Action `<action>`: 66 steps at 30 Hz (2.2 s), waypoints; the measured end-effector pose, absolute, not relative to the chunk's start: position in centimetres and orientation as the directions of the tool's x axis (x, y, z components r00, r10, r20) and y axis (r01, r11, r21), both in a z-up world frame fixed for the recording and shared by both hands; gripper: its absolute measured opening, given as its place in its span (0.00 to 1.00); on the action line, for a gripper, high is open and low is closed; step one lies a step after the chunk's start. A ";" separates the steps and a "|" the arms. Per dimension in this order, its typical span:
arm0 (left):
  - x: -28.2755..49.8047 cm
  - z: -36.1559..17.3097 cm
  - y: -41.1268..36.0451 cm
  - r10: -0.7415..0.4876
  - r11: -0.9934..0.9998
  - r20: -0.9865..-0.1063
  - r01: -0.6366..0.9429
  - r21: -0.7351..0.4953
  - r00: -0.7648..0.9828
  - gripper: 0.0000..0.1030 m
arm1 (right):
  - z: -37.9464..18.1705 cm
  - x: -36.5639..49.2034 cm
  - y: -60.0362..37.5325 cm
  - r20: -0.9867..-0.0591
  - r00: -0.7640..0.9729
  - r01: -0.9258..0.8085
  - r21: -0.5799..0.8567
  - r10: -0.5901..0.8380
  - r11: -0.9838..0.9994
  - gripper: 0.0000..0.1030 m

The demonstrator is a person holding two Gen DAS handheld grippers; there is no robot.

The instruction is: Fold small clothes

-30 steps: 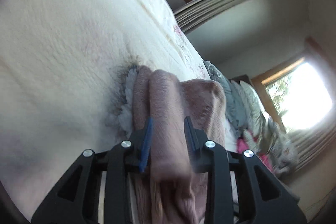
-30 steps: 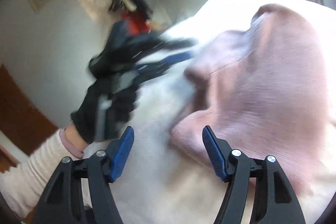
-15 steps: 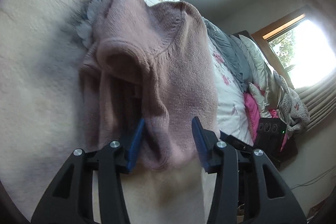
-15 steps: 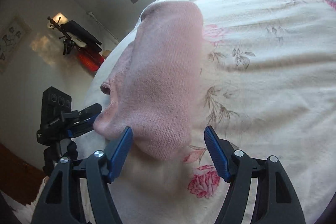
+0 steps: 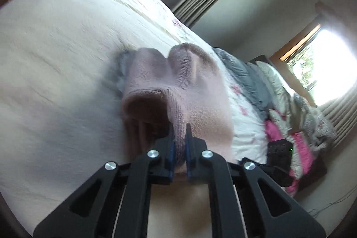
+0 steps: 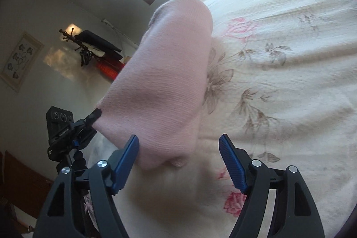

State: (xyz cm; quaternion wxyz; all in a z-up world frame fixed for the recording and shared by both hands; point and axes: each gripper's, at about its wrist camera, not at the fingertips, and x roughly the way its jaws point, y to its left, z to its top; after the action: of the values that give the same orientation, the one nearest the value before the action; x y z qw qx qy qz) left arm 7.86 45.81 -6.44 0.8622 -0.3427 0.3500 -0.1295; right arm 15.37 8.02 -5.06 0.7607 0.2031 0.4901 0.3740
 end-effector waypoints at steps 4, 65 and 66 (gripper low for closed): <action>8.9 -9.3 44.3 -0.474 0.748 -0.571 -0.035 -0.663 0.670 0.06 | -6.1 16.1 10.0 -0.586 0.193 -0.364 0.702 0.787 0.612 0.72; 14.5 -10.4 49.2 -0.530 0.620 -0.541 -0.136 -0.772 0.653 0.62 | -3.5 18.5 10.9 -0.698 0.270 -0.463 0.510 0.664 0.725 0.73; 14.8 -10.8 49.1 -0.541 0.613 -0.542 -0.140 -0.778 0.643 0.62 | -3.5 18.7 11.0 -0.692 0.264 -0.457 0.523 0.671 0.719 0.73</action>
State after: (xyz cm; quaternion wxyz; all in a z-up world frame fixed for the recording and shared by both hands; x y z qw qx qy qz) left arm 14.78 49.10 -10.80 0.8022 -0.4220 0.4035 -0.1248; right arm 18.73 11.04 -3.48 0.7873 0.1097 0.4896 0.3582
